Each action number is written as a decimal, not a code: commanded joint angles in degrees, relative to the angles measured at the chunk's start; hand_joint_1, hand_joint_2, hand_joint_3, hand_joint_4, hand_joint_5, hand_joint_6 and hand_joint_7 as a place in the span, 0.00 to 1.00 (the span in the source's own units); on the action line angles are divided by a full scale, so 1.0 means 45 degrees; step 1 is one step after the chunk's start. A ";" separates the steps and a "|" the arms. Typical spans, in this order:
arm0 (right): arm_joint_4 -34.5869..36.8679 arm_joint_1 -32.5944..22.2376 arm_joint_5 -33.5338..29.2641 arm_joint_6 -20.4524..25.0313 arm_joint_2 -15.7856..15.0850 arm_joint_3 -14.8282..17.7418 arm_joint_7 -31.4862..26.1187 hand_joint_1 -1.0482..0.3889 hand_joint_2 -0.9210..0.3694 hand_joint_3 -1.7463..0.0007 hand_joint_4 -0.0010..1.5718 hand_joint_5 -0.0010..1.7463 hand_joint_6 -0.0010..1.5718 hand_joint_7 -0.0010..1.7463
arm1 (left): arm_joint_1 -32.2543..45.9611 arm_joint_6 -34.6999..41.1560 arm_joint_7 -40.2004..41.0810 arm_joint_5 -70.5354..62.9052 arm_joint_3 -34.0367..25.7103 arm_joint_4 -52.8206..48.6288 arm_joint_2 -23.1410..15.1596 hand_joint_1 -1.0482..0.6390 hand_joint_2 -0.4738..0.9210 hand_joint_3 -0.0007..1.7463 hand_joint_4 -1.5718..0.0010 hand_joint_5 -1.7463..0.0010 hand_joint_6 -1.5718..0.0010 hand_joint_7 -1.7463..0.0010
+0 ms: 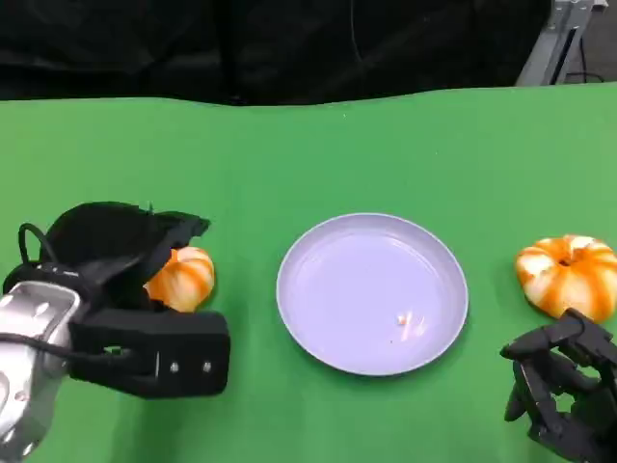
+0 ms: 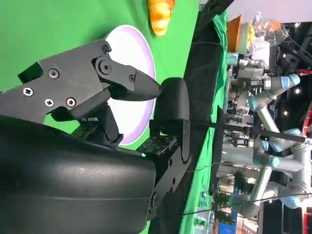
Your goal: Grasp the bread from the table and place it into the plate.
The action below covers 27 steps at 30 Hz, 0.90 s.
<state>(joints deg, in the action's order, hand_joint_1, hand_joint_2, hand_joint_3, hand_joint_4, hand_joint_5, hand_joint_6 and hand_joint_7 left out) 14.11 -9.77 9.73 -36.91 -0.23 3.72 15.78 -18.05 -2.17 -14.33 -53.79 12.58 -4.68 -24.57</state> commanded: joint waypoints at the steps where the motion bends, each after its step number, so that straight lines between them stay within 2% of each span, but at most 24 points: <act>1: -0.0104 -0.0039 0.0119 -0.0036 -0.0099 0.0058 -0.0001 0.62 0.14 0.53 0.54 0.95 0.51 0.79 | -0.0479 0.0582 0.0346 -0.0024 0.0404 -0.0999 -0.0102 0.03 1.00 0.10 0.72 0.98 0.75 1.00; 14: -0.0114 -0.0030 0.0168 0.0050 -0.0178 0.0095 0.0044 0.63 0.15 0.52 0.55 0.95 0.51 0.79 | -0.1050 0.1071 0.0954 0.0641 0.1175 -0.3395 -0.0161 0.06 1.00 0.11 0.71 0.99 0.73 0.99; 27: 0.0008 -0.0026 0.0065 -0.0103 -0.0184 0.0137 0.0038 0.63 0.13 0.53 0.55 0.93 0.52 0.77 | -0.1777 0.0186 0.1996 0.1174 0.2213 -0.5642 0.0100 0.08 1.00 0.14 0.70 0.99 0.72 0.99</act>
<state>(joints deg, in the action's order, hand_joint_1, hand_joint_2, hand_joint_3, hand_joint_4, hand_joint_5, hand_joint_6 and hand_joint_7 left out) 14.10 -9.79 10.06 -36.92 -0.30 3.88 16.13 -24.65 -0.48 -6.75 -48.72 21.14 -27.29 -24.32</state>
